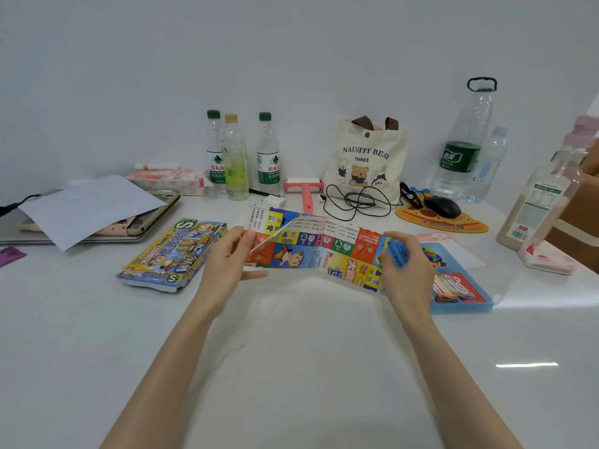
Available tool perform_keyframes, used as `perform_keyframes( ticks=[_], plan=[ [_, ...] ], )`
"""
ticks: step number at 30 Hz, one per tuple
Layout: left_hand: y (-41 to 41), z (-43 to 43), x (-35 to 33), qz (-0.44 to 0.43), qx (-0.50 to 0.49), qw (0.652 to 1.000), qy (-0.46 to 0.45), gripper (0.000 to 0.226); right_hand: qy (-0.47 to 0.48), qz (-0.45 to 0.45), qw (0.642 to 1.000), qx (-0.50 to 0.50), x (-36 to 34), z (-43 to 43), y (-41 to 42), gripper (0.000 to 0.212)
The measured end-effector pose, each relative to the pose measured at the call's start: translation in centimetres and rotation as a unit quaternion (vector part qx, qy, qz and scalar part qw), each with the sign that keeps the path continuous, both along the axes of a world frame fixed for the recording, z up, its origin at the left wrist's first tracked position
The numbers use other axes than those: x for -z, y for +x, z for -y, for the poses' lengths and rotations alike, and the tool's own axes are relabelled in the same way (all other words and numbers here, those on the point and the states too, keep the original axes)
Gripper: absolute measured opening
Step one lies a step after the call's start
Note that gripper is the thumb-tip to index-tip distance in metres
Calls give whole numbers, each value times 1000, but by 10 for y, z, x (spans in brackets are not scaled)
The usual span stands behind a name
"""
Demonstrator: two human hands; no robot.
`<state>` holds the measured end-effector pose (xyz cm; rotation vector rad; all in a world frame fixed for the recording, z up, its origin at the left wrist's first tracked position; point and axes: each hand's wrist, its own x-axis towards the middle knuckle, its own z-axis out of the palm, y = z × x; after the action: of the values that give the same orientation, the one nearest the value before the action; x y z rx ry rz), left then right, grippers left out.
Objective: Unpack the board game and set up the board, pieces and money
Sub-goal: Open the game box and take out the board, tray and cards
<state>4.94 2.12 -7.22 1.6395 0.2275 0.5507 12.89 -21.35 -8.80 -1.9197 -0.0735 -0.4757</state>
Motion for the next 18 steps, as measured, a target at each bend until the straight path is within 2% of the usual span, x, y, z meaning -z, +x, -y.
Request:
perform_keyframes(
  ticks=[2,4,6,7,11,15,18],
  plan=[
    [-1,-2,-1,-5,14,1000,4,24,-91,6,995,32,2,1,1,40],
    [-2,-2,-2,-5,28,1000,8,22,-225,29,972,69,3,0,0,49],
    [-4,-2,-3,-3,45,999,18,20,-325,98,937,84,5,-3,-3,53],
    [-4,-1,-3,-3,52,998,22,20,-345,132,927,69,6,-6,-3,53],
    [-4,-1,-4,-9,64,997,34,20,-332,180,924,-59,-1,-21,-10,46],
    [-4,-2,-4,-15,67,997,32,24,-291,164,930,-155,-17,-30,-12,27],
    [-3,0,-3,-19,46,999,0,21,-327,121,915,-203,-31,-28,-9,22]
  ],
)
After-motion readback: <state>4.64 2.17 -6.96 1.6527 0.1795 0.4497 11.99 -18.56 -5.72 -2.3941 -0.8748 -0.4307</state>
